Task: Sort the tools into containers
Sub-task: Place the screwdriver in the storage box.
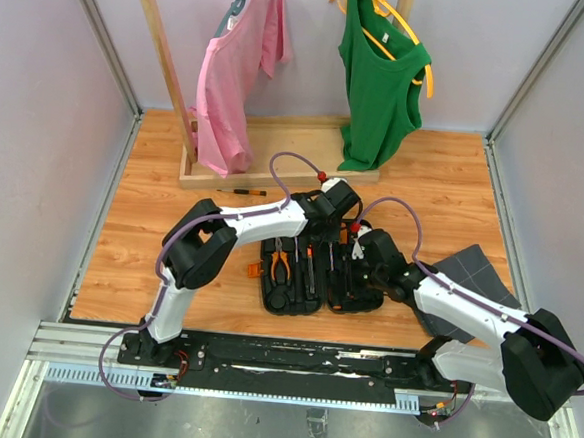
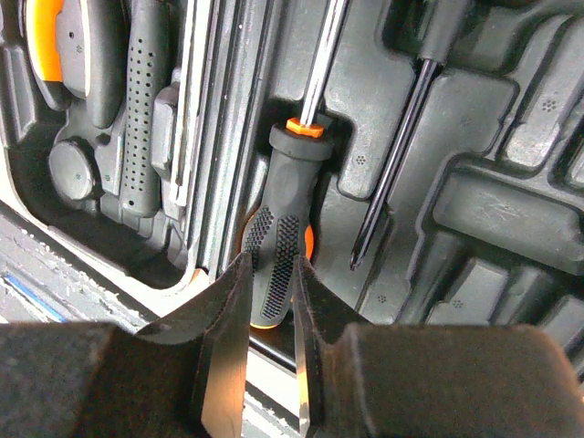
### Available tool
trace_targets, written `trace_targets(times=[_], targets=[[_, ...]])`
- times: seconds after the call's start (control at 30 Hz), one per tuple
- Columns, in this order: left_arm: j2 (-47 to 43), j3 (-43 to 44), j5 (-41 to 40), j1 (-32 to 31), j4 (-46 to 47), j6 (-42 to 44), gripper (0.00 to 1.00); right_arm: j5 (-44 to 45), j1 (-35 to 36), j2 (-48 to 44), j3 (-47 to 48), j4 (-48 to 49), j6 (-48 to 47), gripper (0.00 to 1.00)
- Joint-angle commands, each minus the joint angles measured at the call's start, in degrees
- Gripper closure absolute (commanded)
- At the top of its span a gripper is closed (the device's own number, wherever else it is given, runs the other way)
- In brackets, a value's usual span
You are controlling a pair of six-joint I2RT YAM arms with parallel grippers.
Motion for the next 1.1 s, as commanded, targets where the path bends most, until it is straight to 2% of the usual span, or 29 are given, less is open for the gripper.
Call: trace_targets(times=[0.0, 0.47, 1.07], targets=[[5.9, -1.4, 1.7, -0.5, -4.9, 0.6, 0.94, 6.9, 0.7, 1.4, -1.1, -6.5, -1.7, 0.78], [9.4, -2.7, 2.9, -0.5, -7.3, 0.8, 0.96, 10.6, 0.6, 2.5, -0.6, -9.7, -1.5, 0.79], [12.5, -2.9, 4.8, -0.5, -7.4, 1.7, 0.98, 16.5, 0.6, 8.9, 0.5, -15.8, 1.6, 0.86]])
